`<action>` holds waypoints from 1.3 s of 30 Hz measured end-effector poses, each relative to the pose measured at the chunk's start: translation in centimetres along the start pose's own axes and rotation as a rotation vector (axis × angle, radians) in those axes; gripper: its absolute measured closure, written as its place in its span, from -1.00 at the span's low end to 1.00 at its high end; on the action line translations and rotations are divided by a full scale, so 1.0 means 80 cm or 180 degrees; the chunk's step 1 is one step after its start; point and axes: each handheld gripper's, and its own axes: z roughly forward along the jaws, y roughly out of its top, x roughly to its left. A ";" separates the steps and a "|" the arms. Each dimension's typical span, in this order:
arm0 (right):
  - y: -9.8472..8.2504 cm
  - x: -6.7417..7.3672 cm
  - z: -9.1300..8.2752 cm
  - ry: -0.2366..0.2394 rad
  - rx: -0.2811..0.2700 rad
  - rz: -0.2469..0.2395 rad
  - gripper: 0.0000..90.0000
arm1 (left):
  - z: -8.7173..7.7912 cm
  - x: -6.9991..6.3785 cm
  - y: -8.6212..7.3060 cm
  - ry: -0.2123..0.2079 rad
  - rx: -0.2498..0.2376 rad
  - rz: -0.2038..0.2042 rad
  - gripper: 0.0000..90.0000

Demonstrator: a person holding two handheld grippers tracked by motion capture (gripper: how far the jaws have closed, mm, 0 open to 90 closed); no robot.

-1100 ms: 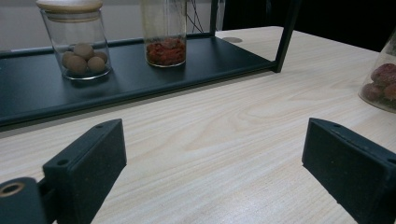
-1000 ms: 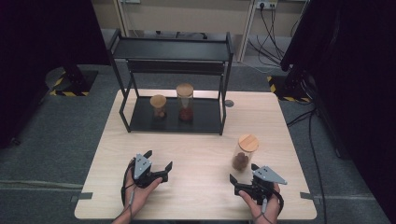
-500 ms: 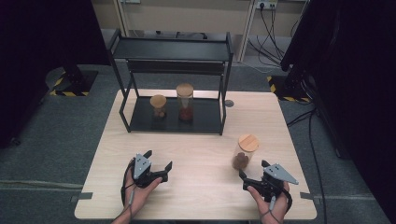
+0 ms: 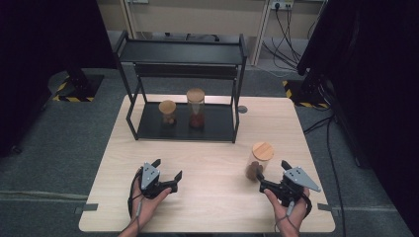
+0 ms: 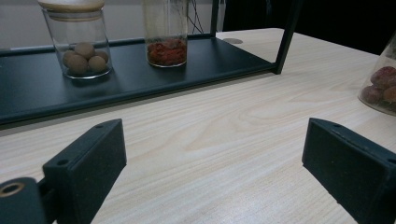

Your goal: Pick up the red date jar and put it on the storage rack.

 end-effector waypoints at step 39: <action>0.009 -0.001 0.058 0.0108 0.0012 -0.0142 -0.44 | 0.000 0.001 0.000 -0.0009 0.0001 -0.0013 -0.87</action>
